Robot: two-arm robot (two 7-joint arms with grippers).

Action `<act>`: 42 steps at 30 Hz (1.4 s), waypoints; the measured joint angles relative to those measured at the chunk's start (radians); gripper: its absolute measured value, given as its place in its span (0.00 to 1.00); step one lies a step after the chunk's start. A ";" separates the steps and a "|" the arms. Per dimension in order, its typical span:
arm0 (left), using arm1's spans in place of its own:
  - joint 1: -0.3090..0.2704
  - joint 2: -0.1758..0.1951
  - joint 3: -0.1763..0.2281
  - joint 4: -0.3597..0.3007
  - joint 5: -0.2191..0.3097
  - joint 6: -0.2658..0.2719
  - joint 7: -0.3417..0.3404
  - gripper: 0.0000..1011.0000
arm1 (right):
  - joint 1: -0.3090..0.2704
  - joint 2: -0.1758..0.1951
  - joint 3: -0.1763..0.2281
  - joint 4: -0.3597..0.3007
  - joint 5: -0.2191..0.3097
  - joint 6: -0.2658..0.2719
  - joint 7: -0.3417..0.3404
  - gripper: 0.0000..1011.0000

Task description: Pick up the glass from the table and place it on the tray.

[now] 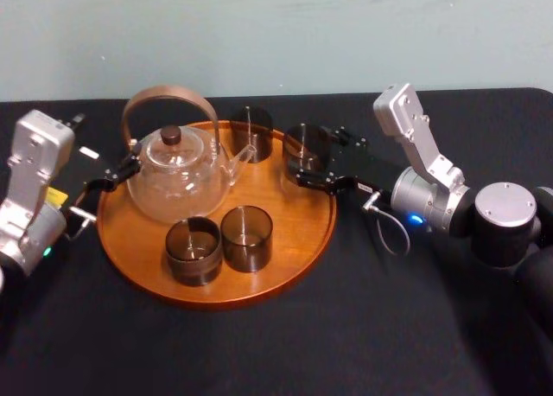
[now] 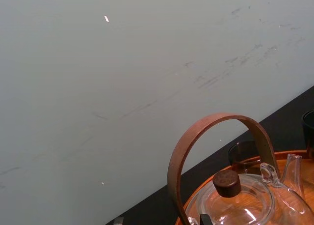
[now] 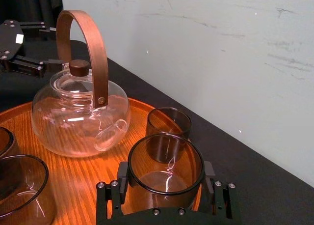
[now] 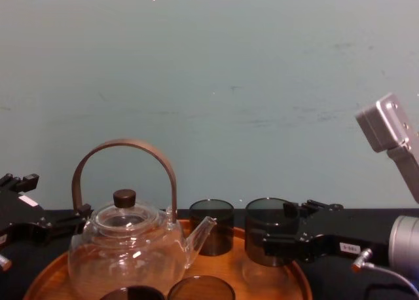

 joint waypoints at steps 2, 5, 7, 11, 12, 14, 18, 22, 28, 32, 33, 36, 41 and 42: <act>0.000 0.000 0.000 0.000 0.000 0.000 0.000 1.00 | 0.000 0.000 0.000 0.000 0.000 0.000 0.000 0.89; 0.000 0.000 0.000 0.000 0.000 0.000 0.000 1.00 | 0.000 0.000 0.000 0.000 0.000 0.000 0.000 0.89; 0.000 0.000 0.000 0.000 0.000 0.000 0.000 1.00 | 0.000 0.000 0.000 0.000 0.000 0.000 0.000 0.89; 0.000 0.000 0.000 0.000 0.000 0.000 0.000 1.00 | 0.000 0.000 0.000 0.000 0.000 0.000 0.000 0.89; 0.000 0.000 0.000 0.000 0.000 0.000 0.000 1.00 | 0.000 0.000 0.000 0.000 0.000 0.000 0.000 0.89; 0.000 0.000 0.000 0.000 0.000 0.000 0.000 1.00 | 0.000 0.000 0.000 0.000 0.000 0.000 0.000 0.89; 0.000 0.000 0.000 0.000 0.000 0.000 0.000 1.00 | 0.000 0.000 0.000 0.000 0.000 0.000 0.000 0.90; 0.000 0.000 0.000 0.000 0.000 0.000 0.000 1.00 | 0.000 0.000 0.000 0.000 0.000 0.000 0.000 0.89; 0.000 0.000 0.000 0.000 0.000 0.000 0.000 1.00 | 0.000 0.000 0.000 0.000 0.000 0.000 0.000 0.89; 0.000 0.000 0.000 0.000 0.000 0.000 0.000 1.00 | 0.000 0.000 0.000 0.000 0.000 0.000 0.000 0.89; 0.000 0.000 0.000 0.000 0.000 0.000 0.000 1.00 | 0.000 0.000 0.000 0.000 0.000 0.000 0.000 0.89; 0.000 0.000 0.000 0.000 0.000 0.000 0.000 1.00 | 0.000 0.000 0.000 0.000 0.000 0.000 0.000 0.89; 0.000 0.000 0.000 0.000 0.000 0.000 0.000 1.00 | 0.000 0.000 0.000 0.000 0.000 0.000 0.000 0.90; 0.000 0.000 0.000 0.000 0.000 0.000 0.000 1.00 | 0.000 0.000 0.000 0.000 0.000 0.000 0.000 0.90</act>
